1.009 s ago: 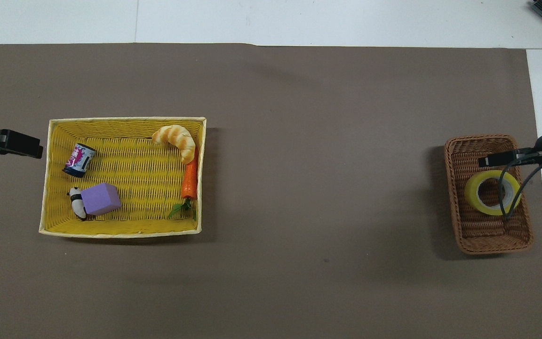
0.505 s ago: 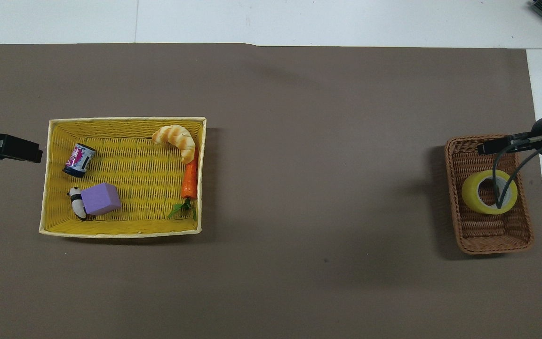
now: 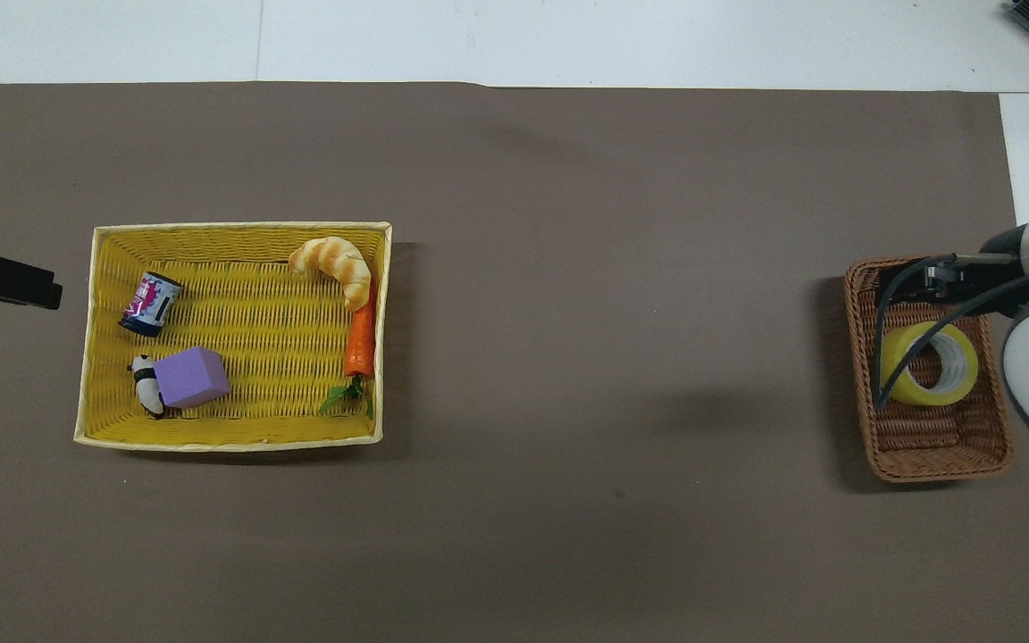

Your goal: Move tape to another basket

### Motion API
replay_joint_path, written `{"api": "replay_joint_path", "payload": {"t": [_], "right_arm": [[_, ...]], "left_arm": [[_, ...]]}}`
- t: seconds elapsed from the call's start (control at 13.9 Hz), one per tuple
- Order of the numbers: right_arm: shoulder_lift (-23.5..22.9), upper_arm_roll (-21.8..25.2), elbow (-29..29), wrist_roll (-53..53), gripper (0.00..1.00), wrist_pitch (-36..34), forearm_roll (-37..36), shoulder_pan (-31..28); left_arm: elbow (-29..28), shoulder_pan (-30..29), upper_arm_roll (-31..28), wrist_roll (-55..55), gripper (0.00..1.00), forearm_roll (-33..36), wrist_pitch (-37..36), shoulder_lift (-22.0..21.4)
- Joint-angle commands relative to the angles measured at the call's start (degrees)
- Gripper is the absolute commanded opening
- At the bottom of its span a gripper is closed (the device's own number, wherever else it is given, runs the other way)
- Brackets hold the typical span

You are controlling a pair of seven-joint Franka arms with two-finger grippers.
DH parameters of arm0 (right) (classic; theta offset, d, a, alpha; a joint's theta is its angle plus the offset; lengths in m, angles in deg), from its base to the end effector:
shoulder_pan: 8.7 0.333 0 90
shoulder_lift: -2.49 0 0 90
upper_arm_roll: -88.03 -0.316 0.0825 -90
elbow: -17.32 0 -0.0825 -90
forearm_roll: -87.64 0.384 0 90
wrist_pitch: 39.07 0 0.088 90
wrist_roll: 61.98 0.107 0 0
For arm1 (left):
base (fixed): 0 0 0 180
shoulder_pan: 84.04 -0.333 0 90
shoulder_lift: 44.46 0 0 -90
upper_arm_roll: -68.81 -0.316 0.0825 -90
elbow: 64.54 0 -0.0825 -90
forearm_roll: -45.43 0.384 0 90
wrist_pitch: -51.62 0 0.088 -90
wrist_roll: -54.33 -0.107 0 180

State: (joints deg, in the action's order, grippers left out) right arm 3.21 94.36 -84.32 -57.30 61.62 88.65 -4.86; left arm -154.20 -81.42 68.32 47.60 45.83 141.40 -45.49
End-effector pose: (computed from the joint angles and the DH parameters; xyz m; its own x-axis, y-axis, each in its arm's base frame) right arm 0.5583 -0.0230 0.5509 0.9918 -0.1280 -0.0056 -0.1281 -0.9916 -0.0183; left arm 0.5485 -0.0196 0.6369 0.9879 -0.1540 0.0191 -0.1538 -0.9881 -0.0091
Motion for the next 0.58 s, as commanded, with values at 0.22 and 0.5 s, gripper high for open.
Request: {"api": "replay_joint_path", "payload": {"t": [0.22,0.5], "right_arm": [[0.2,0.9,16.0,1.8,1.0,-17.1,0.1,-1.7],[3.9,1.1,12.8,1.7,1.0,-19.9,-0.3,-2.3]], "left_arm": [[0.0,0.4,-0.2,0.0,1.0,-0.1,-0.7,-0.6],[0.0,0.2,-0.6,0.0,1.0,-0.1,-0.7,-0.6]]}}
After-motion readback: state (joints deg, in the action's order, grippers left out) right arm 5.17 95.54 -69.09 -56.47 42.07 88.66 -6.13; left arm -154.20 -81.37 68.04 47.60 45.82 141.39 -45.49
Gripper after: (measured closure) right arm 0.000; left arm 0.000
